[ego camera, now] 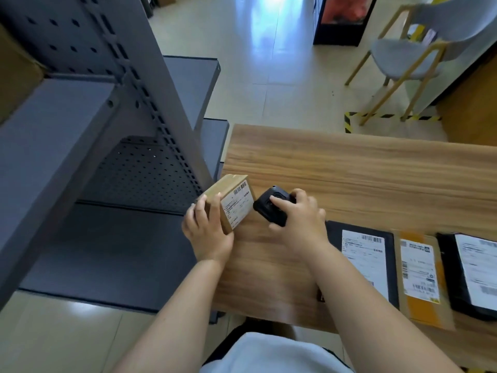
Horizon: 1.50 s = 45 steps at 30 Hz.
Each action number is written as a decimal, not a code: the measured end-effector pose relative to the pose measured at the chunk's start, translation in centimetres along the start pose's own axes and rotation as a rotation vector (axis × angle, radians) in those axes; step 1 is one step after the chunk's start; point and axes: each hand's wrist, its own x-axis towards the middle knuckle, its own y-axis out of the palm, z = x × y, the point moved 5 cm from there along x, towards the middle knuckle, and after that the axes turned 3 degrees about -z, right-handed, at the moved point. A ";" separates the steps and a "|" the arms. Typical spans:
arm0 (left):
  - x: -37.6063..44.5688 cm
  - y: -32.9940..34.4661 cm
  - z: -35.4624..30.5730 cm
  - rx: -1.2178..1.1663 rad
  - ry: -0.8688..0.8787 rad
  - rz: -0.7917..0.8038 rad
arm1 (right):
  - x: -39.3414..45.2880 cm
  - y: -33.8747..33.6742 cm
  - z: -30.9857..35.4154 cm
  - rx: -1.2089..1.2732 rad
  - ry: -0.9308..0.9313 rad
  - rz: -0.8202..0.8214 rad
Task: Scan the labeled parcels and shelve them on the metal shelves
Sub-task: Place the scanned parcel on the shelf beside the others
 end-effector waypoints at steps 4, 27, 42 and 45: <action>0.9 0.2 -0.3 0.016 0.031 -0.004 | 0.5 0.2 0.0 0.076 0.036 0.083; -3.0 -1.6 -6.6 0.126 -0.145 0.020 | -0.8 -4.1 -6.0 0.212 -0.020 0.143; -8.2 -3.8 -8.4 0.148 -0.316 0.021 | -4.7 -5.8 -8.7 0.197 -0.157 0.185; -9.8 -4.6 -7.5 0.024 -0.525 0.030 | -5.3 -5.3 -7.9 0.238 -0.233 0.110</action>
